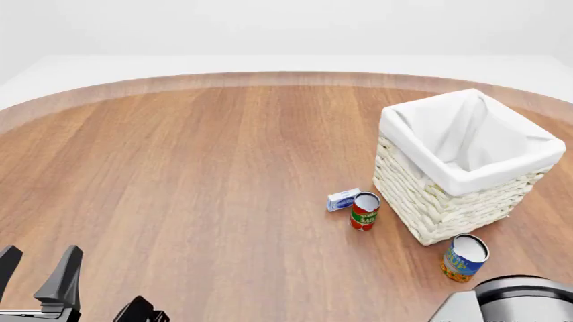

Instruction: Pick up the ketchup, and put it in the basket.

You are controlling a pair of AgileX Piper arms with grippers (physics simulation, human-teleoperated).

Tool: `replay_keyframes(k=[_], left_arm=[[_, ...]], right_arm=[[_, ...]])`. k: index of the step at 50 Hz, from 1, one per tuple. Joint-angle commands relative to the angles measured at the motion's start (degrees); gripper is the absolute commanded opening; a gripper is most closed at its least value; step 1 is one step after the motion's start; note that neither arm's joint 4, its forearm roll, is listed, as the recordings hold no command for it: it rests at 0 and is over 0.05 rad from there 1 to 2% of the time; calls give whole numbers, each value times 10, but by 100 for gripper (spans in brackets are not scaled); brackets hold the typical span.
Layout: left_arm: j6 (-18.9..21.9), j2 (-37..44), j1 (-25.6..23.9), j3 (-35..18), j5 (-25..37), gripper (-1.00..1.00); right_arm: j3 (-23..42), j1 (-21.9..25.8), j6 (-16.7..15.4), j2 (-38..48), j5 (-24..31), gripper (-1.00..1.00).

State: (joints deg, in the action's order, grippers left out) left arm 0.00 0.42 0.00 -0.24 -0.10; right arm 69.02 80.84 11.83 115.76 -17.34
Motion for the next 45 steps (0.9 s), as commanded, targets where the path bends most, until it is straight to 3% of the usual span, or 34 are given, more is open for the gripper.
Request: replay_keyframes(k=[1,45], left_arm=[[0,0,0,0,0,100],[0,0,0,0,0,100]], right_arm=[[-3,-4,11,-17,2,-100],[-46,-63,30,-53,-18,-100]])
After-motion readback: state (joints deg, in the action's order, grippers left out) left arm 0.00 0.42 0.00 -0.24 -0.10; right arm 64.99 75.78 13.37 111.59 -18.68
